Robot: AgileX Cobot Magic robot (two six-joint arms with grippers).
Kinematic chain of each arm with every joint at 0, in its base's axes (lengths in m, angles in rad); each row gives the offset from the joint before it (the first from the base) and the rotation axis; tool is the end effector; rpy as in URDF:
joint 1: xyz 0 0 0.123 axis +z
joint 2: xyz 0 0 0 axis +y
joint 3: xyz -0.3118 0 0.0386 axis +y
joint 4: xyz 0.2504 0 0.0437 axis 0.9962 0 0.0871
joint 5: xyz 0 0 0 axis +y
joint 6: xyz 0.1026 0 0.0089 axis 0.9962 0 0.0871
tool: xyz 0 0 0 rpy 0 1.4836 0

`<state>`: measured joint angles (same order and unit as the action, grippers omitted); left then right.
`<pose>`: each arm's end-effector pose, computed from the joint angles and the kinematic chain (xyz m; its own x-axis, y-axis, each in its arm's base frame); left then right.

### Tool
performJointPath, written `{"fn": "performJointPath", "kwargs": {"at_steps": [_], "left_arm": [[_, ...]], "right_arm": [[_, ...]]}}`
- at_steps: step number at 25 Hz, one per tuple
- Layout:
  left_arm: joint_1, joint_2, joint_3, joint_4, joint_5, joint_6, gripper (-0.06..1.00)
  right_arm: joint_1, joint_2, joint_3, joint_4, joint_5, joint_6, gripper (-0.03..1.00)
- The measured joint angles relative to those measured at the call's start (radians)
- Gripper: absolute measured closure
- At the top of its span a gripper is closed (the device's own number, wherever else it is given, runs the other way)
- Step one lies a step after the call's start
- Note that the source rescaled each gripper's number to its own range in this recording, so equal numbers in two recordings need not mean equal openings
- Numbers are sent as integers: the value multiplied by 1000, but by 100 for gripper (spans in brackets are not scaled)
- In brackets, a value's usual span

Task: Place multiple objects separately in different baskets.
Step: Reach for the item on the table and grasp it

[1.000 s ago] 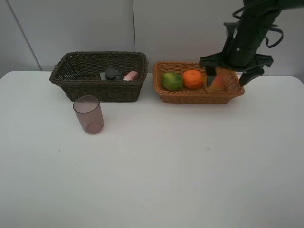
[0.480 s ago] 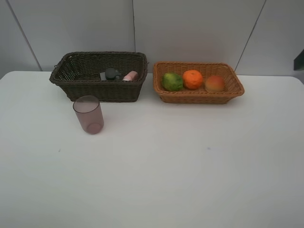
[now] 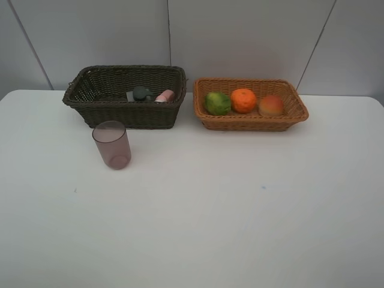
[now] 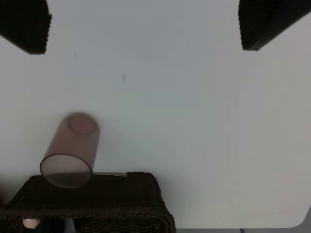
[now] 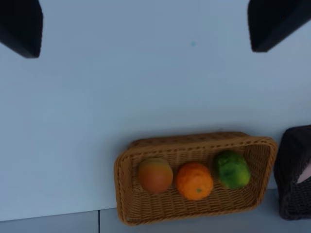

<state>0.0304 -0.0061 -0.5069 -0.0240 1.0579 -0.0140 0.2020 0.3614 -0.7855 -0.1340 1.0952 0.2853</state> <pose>-0.0229 -0.0029 0.2751 -0.4411 -0.0392 -0.8966 -0.0230 0.9992 -0.0324 0.0198 -0.0084 0.3561 -0.5463 0.1129 -0.8299 0.0198 0.9923 0.1220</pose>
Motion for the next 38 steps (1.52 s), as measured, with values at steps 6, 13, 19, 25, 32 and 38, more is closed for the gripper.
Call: {"fn": "performJointPath", "kwargs": {"at_steps": [6, 13, 19, 25, 32, 38], "left_arm": [[0, 0, 0, 1, 0, 0, -6], [0, 0, 0, 1, 0, 0, -6], [0, 0, 0, 1, 0, 0, -6], [0, 0, 0, 1, 0, 0, -6], [0, 0, 0, 1, 0, 0, -6], [-36, 0, 0, 1, 0, 0, -6]], "right_arm": [[0, -213, 84, 49, 19, -41, 11], [0, -333, 149, 79, 19, -43, 11], [0, -343, 238, 70, 3, -43, 11], [0, -343, 260, 32, -24, -44, 11], [-9, -344, 260, -23, -26, -76, 11], [-151, -365, 260, -23, -27, -88, 11]]}}
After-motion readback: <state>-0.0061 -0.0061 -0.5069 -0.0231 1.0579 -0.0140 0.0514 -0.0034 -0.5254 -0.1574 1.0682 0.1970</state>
